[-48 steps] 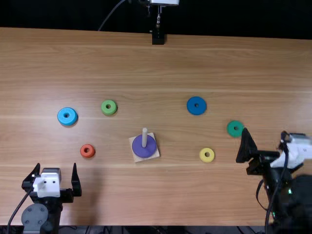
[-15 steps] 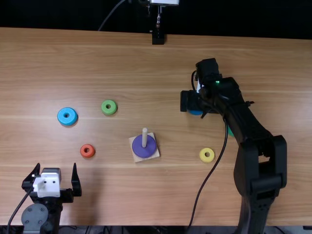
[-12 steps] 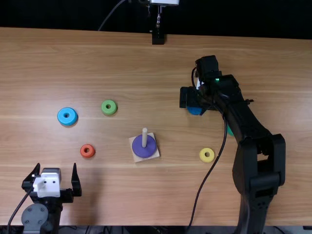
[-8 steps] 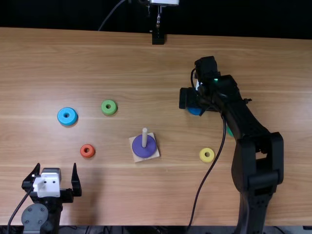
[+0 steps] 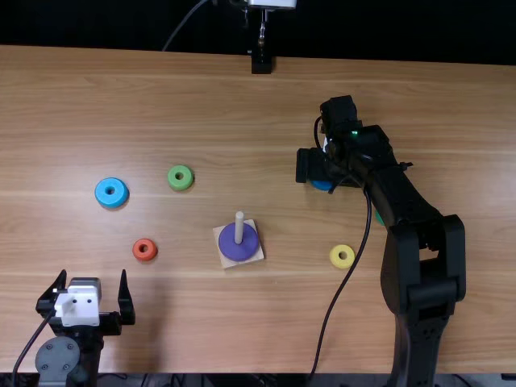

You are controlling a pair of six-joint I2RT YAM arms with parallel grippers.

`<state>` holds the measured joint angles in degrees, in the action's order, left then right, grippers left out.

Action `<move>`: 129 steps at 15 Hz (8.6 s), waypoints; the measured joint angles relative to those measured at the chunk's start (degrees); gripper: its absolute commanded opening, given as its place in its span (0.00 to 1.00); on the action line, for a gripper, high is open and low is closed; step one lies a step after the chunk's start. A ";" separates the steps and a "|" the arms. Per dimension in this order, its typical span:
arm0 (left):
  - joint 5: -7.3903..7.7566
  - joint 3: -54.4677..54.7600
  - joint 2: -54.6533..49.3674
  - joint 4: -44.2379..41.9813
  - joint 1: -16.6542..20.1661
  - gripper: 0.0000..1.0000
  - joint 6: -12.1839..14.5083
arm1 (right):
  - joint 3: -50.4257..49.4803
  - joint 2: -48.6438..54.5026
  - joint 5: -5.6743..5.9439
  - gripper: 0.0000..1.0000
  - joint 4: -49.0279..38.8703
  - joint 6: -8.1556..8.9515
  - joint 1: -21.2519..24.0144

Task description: Build the Hanoi tower: stack the rings onto the peg from bottom to top in this color order: purple, dark blue, light blue, dark green, light green, yellow, orange.

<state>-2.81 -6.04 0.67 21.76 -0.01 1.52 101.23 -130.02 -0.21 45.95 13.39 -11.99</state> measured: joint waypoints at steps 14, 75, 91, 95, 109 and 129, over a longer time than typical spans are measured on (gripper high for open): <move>0.02 -0.02 0.00 -0.02 0.02 1.00 0.00 | 4.35 3.87 0.02 0.03 15.89 -1.03 -2.19; 0.00 -0.02 0.00 0.02 0.00 1.00 0.00 | 17.35 12.55 -1.44 1.00 31.80 -6.67 -29.11; -0.02 0.00 0.00 0.02 0.00 1.00 0.00 | -16.41 45.68 2.14 1.00 -16.37 -6.80 -6.58; 0.00 0.00 0.00 0.02 0.02 1.00 -0.02 | -37.94 58.18 3.96 1.00 -34.58 -6.80 3.67; 0.02 -0.02 0.00 0.00 0.02 1.00 -0.02 | -84.83 111.95 3.02 1.00 -49.99 -7.04 12.90; 0.00 -0.02 0.00 0.04 0.02 1.00 -0.04 | -97.44 129.28 1.25 1.00 -33.66 -7.50 14.78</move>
<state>-2.81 -6.07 0.67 21.80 0.01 1.48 3.79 -0.73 1.04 12.29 5.89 2.79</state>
